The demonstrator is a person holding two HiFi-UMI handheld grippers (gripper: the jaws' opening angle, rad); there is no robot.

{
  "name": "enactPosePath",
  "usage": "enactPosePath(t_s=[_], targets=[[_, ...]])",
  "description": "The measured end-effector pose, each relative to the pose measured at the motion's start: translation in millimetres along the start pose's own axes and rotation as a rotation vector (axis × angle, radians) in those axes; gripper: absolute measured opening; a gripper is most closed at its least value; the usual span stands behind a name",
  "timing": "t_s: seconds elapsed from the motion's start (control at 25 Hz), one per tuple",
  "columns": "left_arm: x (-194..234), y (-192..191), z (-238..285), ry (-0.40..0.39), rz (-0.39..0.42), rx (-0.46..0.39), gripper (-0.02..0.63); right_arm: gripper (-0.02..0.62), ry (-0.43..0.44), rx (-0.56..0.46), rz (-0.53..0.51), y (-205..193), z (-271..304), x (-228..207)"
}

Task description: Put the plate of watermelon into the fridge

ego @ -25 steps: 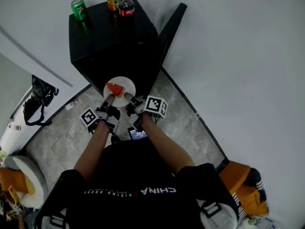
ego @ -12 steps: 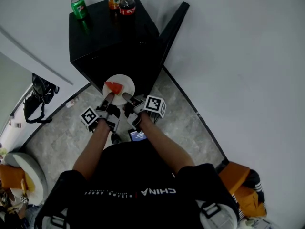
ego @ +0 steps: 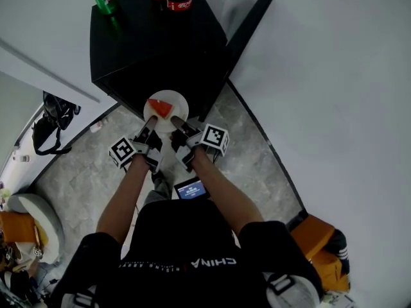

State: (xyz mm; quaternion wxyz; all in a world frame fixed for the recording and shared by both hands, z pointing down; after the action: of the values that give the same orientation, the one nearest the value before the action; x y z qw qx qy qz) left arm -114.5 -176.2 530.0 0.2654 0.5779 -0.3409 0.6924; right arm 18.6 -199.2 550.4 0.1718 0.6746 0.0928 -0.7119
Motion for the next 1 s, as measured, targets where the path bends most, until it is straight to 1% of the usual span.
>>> enactPosePath(t_s=[0.28,0.4,0.52,0.88,1.0], targets=[[30,18,27,0.013,-0.010,-0.001,0.049,0.031,-0.006,-0.025,0.004,38,24,-26],[50,26,40,0.015,-0.045,-0.054,0.048,0.031,-0.014,-0.027,0.008,53,36,-39],[72,36,52,0.036,-0.071,-0.100,0.048,0.031,-0.032,-0.028,0.001,70,48,-54],[143,59,80,0.117,-0.140,-0.185,0.032,0.030,-0.135,0.025,-0.102,112,87,-102],[162,65,85,0.160,-0.153,-0.207,0.029,0.030,-0.163,0.038,-0.136,123,97,-113]])
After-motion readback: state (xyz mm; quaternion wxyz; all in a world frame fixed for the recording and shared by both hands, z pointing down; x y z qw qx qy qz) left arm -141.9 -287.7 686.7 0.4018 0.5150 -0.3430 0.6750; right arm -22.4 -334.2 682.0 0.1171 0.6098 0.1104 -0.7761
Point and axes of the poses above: the fingertips, and each gripper's own axes: z forward along the fingers, x to its left, y out of its top, the point moved 5 cm from there along -z, backward along the fingers, and after that the axes turned 13 degrees about x, right-handed, at the moved point
